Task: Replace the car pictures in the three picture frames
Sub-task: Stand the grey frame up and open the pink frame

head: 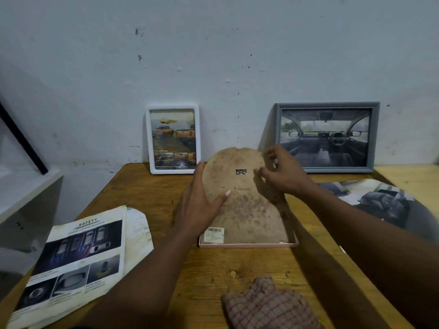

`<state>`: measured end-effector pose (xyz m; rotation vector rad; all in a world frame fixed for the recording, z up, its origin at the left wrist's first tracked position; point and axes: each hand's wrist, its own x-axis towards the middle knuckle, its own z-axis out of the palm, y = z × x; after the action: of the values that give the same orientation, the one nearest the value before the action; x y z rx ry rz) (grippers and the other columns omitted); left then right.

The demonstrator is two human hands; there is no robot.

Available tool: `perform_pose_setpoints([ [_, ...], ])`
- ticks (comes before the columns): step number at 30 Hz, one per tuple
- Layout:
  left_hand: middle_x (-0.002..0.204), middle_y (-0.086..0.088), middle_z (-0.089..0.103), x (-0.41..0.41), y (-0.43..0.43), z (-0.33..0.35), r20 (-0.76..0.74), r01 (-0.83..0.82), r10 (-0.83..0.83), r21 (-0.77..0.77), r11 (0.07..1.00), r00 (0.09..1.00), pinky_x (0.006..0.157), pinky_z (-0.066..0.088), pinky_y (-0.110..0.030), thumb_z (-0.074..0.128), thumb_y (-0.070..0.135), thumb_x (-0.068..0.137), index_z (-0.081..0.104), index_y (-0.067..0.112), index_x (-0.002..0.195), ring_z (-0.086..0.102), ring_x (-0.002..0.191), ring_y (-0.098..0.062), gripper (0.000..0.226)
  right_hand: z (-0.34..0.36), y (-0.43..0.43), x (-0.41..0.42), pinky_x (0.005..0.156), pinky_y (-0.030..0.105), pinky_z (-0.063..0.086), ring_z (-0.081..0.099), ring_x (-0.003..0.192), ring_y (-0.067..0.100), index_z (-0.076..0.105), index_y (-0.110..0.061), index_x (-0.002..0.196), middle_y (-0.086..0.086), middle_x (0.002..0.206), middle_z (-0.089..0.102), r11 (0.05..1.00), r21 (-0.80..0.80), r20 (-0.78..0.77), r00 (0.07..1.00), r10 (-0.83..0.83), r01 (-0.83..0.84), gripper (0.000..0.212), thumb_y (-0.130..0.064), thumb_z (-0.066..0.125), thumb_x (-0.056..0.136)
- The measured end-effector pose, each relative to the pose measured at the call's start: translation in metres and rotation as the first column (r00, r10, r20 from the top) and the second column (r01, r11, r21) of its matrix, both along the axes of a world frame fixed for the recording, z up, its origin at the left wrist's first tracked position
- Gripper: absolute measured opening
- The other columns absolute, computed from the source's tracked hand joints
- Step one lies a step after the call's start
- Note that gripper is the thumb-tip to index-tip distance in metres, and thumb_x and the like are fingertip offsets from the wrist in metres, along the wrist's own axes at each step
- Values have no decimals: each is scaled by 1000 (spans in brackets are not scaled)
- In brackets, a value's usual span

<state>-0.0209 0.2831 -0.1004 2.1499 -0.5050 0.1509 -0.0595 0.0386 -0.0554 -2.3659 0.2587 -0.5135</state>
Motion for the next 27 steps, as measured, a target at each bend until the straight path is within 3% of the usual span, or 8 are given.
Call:
perform_pose_setpoints([
  [5,161,2,35,-12,-6,3,63,-43,46,-50,998,997,110,43,-47,74,50,88,16,39,158,39,143,-25,92,-33,13,-56,85,44,59,54,115,20,45,-32,125,-5,132,48,999,54,-38,999,6,-4,49,-36,73,84],
  [7,162,0,32,-19,-10,7,127,-64,73,-74,995,989,109,39,-40,74,41,90,26,29,158,36,144,-22,85,-40,21,-65,94,47,55,49,123,20,45,-34,127,-5,140,43,998,69,12,1000,-10,9,51,-36,73,85],
  [9,160,0,34,-24,-14,13,179,-52,70,-102,993,981,107,39,-36,74,36,91,33,25,155,37,142,-21,77,-40,28,-69,113,45,37,34,140,17,44,-32,132,-4,156,29,999,37,86,996,-29,25,54,-35,72,86],
  [10,159,0,36,-25,-16,18,199,-40,60,-107,993,978,108,41,-36,74,35,92,36,24,154,38,141,-20,74,-37,32,-69,114,37,25,22,144,12,43,-31,136,-7,162,19,1000,5,126,992,-27,27,57,-34,72,87],
  [12,154,1,41,-24,-17,28,247,-20,46,-105,994,968,108,46,-42,72,34,93,39,24,152,42,138,-20,68,-24,36,-70,109,31,21,15,144,7,43,-28,138,-10,165,12,999,-32,181,983,-24,30,57,-32,71,89],
  [15,147,2,47,-22,-20,49,303,-2,36,-109,994,952,106,47,-41,71,37,93,45,23,147,47,132,-17,62,5,33,-75,113,41,34,32,143,18,54,-25,128,-5,158,32,998,-59,228,974,-14,28,40,-26,69,91],
  [19,146,3,49,-29,-47,71,271,68,-42,-87,994,962,105,45,-36,72,41,91,48,22,146,49,127,-12,63,46,5,-93,97,29,36,49,128,22,64,-17,120,3,142,53,981,-174,275,961,-30,80,28,-22,64,93],
  [27,154,1,44,-67,-131,51,22,321,-322,39,946,946,110,43,-44,75,54,85,43,27,150,46,137,-20,77,40,-82,-146,85,30,41,53,113,18,67,-25,115,2,134,58,966,-206,40,988,-149,154,22,-25,65,93],
])
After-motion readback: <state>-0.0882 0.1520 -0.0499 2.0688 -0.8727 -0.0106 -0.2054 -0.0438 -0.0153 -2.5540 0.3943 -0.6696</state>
